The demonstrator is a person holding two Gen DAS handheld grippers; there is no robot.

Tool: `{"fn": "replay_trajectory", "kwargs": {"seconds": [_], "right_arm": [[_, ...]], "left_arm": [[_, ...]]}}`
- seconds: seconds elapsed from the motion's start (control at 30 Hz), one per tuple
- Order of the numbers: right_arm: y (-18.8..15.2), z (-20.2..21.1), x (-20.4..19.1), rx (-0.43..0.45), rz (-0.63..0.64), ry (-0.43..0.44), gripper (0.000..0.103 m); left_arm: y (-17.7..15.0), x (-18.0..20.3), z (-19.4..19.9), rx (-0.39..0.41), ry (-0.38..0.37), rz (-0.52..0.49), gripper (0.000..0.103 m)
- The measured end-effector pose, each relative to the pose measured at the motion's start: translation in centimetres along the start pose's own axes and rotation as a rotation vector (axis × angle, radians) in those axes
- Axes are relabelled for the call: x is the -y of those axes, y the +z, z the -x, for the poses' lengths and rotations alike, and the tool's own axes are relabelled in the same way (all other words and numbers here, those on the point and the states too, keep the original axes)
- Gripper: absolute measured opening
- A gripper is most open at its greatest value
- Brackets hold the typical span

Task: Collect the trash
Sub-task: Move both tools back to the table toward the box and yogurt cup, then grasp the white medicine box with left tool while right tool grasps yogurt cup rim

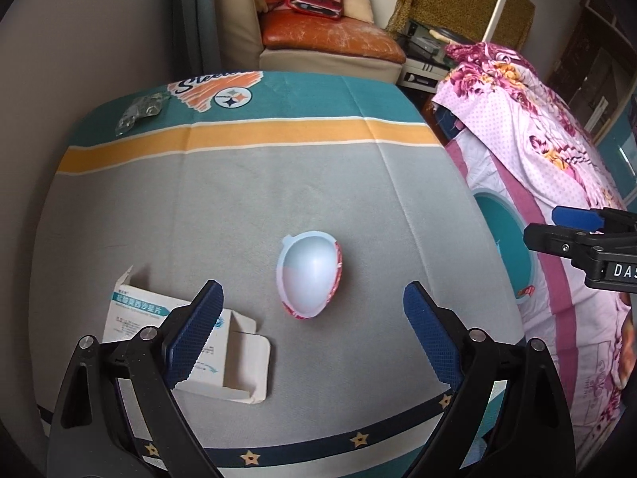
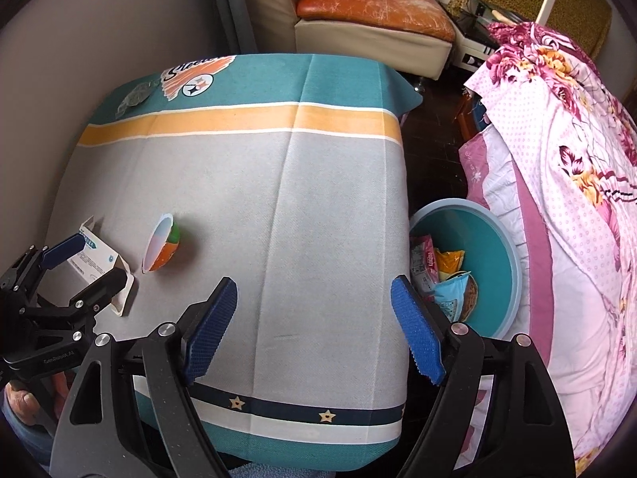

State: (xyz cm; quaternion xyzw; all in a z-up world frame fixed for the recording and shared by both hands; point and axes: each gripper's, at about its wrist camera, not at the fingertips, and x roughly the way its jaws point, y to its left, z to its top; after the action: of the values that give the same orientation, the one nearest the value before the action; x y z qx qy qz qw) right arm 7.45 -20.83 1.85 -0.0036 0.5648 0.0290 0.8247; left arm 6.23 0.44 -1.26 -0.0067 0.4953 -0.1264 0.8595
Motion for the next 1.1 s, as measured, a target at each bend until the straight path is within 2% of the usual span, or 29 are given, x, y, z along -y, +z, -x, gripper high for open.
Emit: {"fn": "replay_trajectory", "kwargs": {"seconds": [0.23, 0.43, 0.63, 0.8, 0.83, 0.9, 0.97, 1.1], "right_arm": [[1.1, -2.0, -5.0, -0.037, 0.071, 0.039, 0.076], [2.5, -4.8, -8.5, -0.077, 0.109, 0.09, 0.076], [3.2, -7.9, -11.0, -0.126, 0.125, 0.149, 0.075], [3.2, -10.2, -12.0, -0.167, 0.115, 0.189, 0.061], [3.2, -10.6, -12.0, -0.174, 0.109, 0.201, 0.055], [3.2, -11.4, -12.3, -0.191, 0.109, 0.214, 0.042], [3.0, -12.0, -12.5, -0.201, 0.119, 0.224, 0.01], [2.8, -11.6, -12.0, -0.166, 0.136, 0.211, 0.005]], "left_arm": [[-1.7, -5.2, 0.6, -0.013, 0.037, 0.075, 0.092], [-3.4, -8.2, 0.6, -0.042, 0.077, 0.116, 0.092], [-5.3, -11.3, 1.0, -0.084, 0.075, 0.211, 0.092], [-6.0, -12.5, 0.8, -0.1, 0.053, 0.277, 0.092], [-6.1, -12.6, 0.6, -0.107, 0.048, 0.288, 0.092], [-6.3, -12.7, 0.2, -0.122, 0.041, 0.307, 0.092], [-6.3, -12.9, -0.1, -0.131, 0.033, 0.331, 0.092], [-6.4, -12.9, -0.5, -0.138, 0.006, 0.383, 0.092]]}}
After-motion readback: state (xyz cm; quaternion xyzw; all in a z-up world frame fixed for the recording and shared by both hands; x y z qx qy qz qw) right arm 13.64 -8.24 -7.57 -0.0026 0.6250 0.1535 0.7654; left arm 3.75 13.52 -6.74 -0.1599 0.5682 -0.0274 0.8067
